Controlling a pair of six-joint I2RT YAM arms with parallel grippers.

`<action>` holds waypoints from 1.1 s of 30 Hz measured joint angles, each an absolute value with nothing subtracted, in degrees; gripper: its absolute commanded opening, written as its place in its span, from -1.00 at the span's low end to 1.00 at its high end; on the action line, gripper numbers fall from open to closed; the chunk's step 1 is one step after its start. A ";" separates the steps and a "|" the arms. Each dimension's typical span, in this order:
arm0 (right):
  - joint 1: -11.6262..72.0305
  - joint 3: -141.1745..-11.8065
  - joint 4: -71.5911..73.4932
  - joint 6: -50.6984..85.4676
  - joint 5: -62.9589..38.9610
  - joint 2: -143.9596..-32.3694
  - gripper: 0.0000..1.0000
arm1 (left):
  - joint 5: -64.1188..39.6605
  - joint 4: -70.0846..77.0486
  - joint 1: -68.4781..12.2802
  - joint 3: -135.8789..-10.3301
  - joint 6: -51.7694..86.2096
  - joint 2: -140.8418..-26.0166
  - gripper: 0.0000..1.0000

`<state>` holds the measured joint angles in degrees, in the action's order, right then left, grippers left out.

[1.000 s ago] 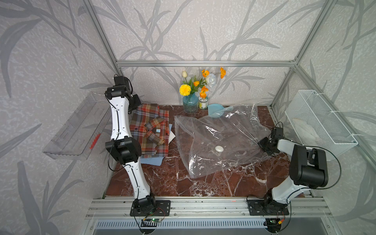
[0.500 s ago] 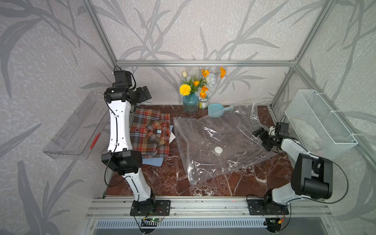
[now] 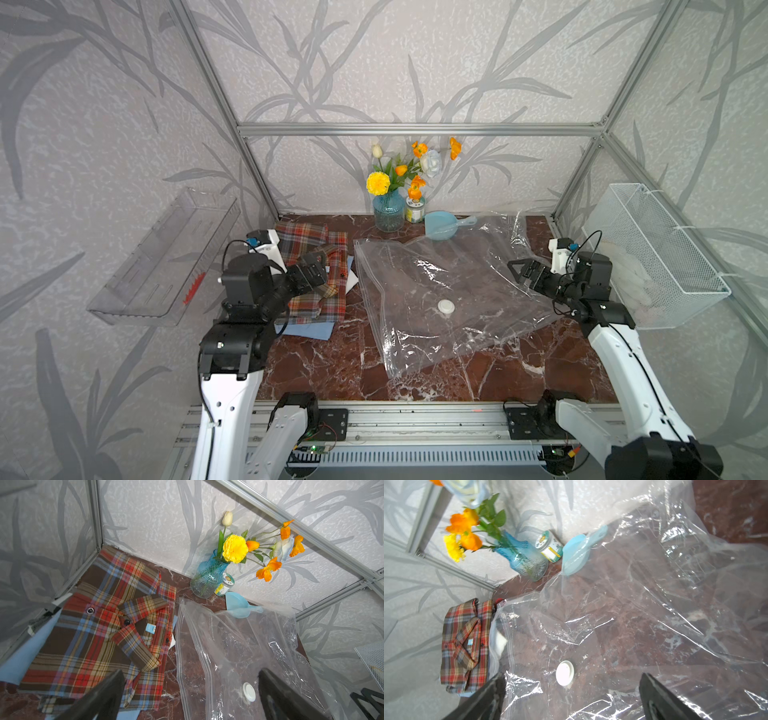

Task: Take the shirt out of the vacuum bag
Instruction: Place the shirt at the center of the board, then move the shirt to the corner of the board.

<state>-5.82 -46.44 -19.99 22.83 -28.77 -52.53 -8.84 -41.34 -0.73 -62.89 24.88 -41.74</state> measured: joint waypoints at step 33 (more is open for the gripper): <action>-5.15 -38.63 -22.50 17.28 -28.49 -49.60 0.98 | 3.86 -26.00 9.02 -53.82 35.14 -90.52 0.98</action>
<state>-5.15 -38.63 -22.50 17.28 -28.49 -49.60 3.86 -26.00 9.02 -53.82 35.14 -90.52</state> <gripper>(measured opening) 0.992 0.987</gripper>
